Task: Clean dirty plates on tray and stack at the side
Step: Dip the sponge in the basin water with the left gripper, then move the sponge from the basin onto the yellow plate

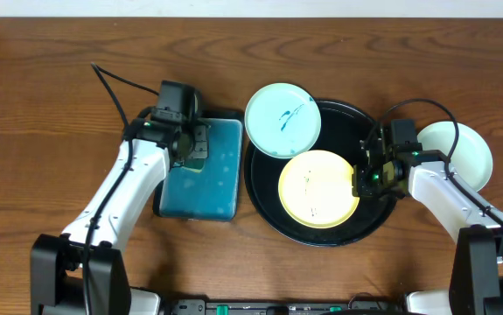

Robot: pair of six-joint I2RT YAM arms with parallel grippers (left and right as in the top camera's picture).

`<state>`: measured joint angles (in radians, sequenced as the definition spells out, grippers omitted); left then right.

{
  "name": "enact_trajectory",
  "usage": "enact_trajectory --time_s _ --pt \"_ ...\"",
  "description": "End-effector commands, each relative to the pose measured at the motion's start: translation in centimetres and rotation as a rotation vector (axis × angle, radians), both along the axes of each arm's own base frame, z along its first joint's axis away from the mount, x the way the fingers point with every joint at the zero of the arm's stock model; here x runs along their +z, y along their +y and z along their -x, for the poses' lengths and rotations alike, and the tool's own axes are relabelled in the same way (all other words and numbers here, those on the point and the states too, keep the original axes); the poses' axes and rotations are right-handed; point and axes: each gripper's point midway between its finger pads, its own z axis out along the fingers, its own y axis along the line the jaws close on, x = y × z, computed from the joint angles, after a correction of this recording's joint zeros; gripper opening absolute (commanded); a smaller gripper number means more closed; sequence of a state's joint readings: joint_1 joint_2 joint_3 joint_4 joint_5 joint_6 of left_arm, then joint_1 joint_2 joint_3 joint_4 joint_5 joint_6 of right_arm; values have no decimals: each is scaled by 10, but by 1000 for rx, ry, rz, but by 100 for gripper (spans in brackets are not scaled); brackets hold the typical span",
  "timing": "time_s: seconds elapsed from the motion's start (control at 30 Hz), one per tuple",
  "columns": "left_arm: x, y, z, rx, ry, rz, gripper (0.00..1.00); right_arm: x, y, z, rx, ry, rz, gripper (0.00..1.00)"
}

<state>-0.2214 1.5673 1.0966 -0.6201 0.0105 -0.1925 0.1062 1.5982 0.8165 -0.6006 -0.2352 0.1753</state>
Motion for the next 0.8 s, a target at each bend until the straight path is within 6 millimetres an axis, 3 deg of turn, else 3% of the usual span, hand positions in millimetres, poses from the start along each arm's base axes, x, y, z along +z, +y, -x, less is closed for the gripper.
enact_trajectory --time_s 0.0,0.43,0.57,0.77 --pt "2 3 -2 47 -19 -30 7 1 1 0 -5 -7 0 1" --pt "0 -34 8 -57 -12 -30 7 1 2 0 -5 -8 0 1" --pt "1 -55 15 -119 -9 -31 8 1 2 0 -5 -9 -1 1" --pt "23 -104 23 -239 -48 -1 8 2 2 -4 -21 -18 -5 1"
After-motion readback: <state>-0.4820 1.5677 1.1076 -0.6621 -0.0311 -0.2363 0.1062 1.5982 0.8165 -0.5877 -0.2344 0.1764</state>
